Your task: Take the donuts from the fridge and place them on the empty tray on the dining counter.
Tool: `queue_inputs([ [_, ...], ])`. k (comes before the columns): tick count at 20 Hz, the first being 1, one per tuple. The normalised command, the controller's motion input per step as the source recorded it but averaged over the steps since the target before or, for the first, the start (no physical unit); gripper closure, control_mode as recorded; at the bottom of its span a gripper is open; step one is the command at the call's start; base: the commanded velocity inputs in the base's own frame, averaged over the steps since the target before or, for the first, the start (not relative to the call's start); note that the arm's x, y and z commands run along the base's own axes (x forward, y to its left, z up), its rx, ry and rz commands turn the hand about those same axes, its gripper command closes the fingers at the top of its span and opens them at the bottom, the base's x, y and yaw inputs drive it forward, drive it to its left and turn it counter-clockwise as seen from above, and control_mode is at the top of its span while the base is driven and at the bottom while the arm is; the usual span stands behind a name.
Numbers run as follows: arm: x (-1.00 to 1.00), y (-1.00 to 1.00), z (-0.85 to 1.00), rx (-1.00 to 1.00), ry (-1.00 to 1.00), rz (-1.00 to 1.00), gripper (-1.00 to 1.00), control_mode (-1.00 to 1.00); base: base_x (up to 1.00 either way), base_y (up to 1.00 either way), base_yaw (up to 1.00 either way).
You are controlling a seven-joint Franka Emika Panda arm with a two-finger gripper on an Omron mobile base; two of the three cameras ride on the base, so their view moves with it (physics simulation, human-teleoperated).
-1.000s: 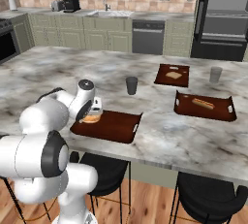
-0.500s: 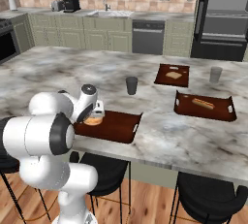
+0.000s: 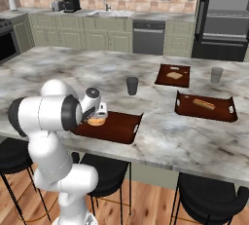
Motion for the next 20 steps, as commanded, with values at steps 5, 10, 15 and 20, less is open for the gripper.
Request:
queue_inputs([
  [5,0.38,0.00,-0.33,0.00,-0.04,0.00,1.00,-1.00,0.00,0.00,0.00],
  [10,0.28,0.00,-0.40,0.00,-0.03,0.00,1.00,-1.00,0.00,0.00,0.00],
  [15,0.03,-0.01,-0.20,0.00,0.00,0.00,-1.00,-1.00,0.00,0.00,0.00],
  [20,0.00,-0.01,0.02,0.00,0.03,0.00,-1.00,-1.00,0.00,0.00,0.00],
])
